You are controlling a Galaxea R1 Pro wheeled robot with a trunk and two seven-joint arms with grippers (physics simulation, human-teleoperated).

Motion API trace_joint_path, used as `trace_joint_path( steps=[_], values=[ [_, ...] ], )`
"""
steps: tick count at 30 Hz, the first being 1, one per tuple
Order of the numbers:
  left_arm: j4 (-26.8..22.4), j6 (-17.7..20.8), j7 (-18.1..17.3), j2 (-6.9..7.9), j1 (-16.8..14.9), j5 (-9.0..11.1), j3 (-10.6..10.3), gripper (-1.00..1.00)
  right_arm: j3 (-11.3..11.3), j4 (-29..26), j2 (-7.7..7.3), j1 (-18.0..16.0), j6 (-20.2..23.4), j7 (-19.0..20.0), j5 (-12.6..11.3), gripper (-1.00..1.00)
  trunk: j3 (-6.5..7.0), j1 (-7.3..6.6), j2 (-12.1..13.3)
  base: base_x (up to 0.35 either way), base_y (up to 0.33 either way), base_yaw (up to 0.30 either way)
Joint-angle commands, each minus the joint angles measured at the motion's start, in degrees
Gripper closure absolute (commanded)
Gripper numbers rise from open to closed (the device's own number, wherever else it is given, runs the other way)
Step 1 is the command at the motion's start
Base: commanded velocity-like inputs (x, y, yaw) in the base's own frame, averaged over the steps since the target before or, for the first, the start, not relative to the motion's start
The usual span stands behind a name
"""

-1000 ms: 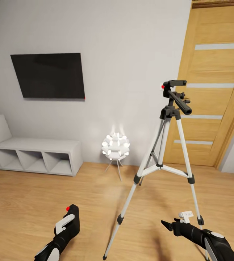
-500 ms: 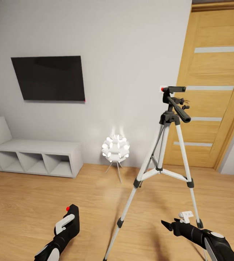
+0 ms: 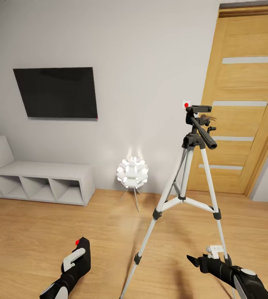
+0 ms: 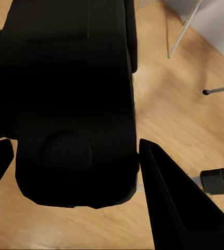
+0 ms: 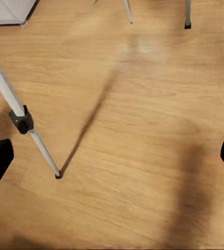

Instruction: Attach the digital camera to the camera tripod in the bedroom.

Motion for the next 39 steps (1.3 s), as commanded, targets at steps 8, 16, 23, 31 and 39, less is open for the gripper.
trace_joint_path(
  steps=[8,16,23,31,39],
  values=[
    [5.3,0.37,0.41,0.01,-0.03,-0.02,-0.07,1.0,-0.08,8.57,0.41,-0.04,-0.32,-10.76,0.83,-1.0,1.38,-1.77,3.19,0.0,0.0,0.0],
    [9.74,0.43,0.58,0.0,-0.1,0.23,0.17,1.0,-0.18,16.71,-0.64,-0.04,-0.35,-16.71,0.44,-1.0,2.82,-3.53,6.4,0.0,0.0,0.0],
    [21.47,0.42,0.55,0.43,-0.05,0.25,0.21,1.0,-0.12,30.24,-1.29,-0.04,-3.78,-17.22,1.19,-1.0,4.08,-5.06,9.21,0.0,0.0,0.0],
    [36.78,-0.51,0.48,0.94,-0.05,-0.16,-0.24,1.0,-0.03,40.71,-0.63,0.01,-12.51,-23.42,8.09,-1.0,5.51,-6.82,12.41,0.0,0.0,0.0],
    [46.89,-4.3,0.45,0.88,-0.02,-0.85,-0.8,1.0,-0.09,43.59,-0.25,0.45,-15.53,-30.09,13.3,-1.0,6.95,-8.58,15.62,0.0,0.0,0.0]
  ],
)
